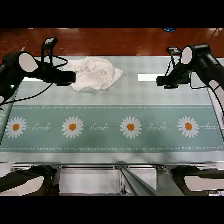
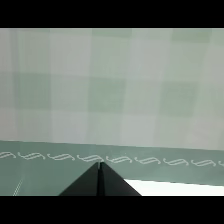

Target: Fold the shirts.

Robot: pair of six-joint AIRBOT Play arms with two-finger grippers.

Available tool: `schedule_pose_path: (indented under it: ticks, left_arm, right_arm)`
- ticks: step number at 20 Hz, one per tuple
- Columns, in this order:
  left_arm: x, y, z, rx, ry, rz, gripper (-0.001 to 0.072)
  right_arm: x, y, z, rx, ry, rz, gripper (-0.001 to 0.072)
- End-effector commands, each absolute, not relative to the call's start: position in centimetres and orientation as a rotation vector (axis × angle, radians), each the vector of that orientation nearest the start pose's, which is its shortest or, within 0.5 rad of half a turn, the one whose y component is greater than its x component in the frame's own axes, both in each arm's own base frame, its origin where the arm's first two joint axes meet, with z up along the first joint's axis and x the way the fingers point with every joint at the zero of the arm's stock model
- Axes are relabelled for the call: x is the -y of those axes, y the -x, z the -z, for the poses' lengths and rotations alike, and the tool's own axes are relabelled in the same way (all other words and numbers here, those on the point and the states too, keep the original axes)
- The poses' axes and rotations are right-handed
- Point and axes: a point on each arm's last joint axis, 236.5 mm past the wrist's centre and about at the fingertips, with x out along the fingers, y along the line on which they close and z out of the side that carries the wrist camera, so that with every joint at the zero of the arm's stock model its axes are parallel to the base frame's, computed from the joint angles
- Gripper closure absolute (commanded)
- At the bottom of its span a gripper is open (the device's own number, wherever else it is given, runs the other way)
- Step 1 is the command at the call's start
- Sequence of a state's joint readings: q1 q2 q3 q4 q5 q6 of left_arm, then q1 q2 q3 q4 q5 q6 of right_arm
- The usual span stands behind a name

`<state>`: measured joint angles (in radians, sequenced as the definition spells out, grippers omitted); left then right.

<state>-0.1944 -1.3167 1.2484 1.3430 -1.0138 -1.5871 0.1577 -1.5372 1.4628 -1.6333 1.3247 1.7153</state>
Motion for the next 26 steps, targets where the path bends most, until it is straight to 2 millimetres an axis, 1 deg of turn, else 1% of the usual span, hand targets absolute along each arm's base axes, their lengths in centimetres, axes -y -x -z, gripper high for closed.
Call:
schedule_pose_path:
  ticks: [1,18,19,20,21,22,23,24,25,26]
  left_arm:
    - [12.9,-42.0,-4.4,-1.1,0.122,0.274,0.0688]
    - [12.9,-42.1,-4.5,-1.091,0.125,0.273,0.0688]
    - [13.0,-43.0,-5.0,-1.048,0.129,0.271,0.0688]
    - [12.9,-44.6,-5.9,-0.973,0.14,0.264,0.0687]
    - [12.9,-46.4,-7.3,-0.879,0.151,0.256,0.0683]
    - [12.9,-48.3,-8.9,-0.77,0.164,0.247,0.0615]
    - [12.7,-50.4,-10.9,-0.649,0.18,0.235,0.0428]
    - [12.6,-52.1,-12.3,-0.558,0.189,0.226,0.0249]
    - [12.6,-53.4,-13.0,-0.509,0.189,0.221,0.0207]
    - [12.7,-54.4,-12.5,-0.519,0.166,0.226,0.0207]
  right_arm:
    - [-5.3,-42.0,0.1,-1.393,0.045,0.009,0.0692]
    - [-5.3,-42.0,0.1,-1.392,0.045,0.009,0.0692]
    - [-5.3,-42.1,0.1,-1.39,0.044,0.009,0.0692]
    - [-5.4,-42.5,0.0,-1.37,0.044,0.005,0.0692]
    - [-5.5,-43.6,-0.2,-1.323,0.05,-0.004,0.0692]
    - [-5.2,-44.5,-0.5,-1.284,0.064,0.001,0.0687]
    - [-4.8,-45.4,-0.8,-1.244,0.08,0.011,0.0566]
    - [-4.7,-45.8,-0.9,-1.226,0.088,0.011,0.0306]
    - [-4.6,-46.0,-1.0,-1.218,0.112,0.004,0.0301]
    - [-4.4,-45.8,-0.9,-1.229,0.141,-0.006,0.0301]
